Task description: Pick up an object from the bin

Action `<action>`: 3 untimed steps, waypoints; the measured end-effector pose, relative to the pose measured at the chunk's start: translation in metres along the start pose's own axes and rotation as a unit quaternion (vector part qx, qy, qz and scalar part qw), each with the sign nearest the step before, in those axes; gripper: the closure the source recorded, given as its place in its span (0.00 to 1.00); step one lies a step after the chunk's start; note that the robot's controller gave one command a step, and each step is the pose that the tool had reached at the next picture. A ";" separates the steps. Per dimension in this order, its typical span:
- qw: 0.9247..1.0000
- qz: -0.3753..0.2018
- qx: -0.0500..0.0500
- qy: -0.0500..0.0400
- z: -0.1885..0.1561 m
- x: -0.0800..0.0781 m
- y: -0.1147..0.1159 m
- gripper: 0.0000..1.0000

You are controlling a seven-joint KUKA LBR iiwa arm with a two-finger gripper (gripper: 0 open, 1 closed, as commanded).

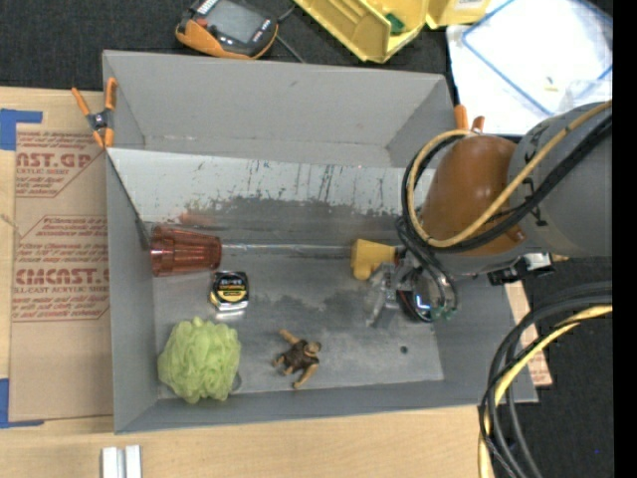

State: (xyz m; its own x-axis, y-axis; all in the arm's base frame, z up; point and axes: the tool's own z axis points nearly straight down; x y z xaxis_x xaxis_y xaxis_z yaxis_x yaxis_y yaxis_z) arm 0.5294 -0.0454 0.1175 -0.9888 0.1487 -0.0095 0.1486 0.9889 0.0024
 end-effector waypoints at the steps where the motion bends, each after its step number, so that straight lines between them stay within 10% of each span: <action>1: 0.999 0.047 -0.001 0.001 -0.010 -0.014 0.013 1.00; 2: 1.000 -0.016 0.000 0.001 0.022 0.001 -0.021 1.00; 3: 1.000 0.012 -0.002 0.010 0.049 -0.034 -0.042 0.00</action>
Offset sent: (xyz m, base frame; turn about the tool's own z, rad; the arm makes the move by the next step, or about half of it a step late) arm -0.0171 -0.0437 -0.0424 -0.2655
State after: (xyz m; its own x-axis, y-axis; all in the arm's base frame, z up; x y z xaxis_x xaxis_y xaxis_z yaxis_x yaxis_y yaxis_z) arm 0.5575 -0.0916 0.0687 -0.9849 0.1729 0.0106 0.1730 0.9849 0.0069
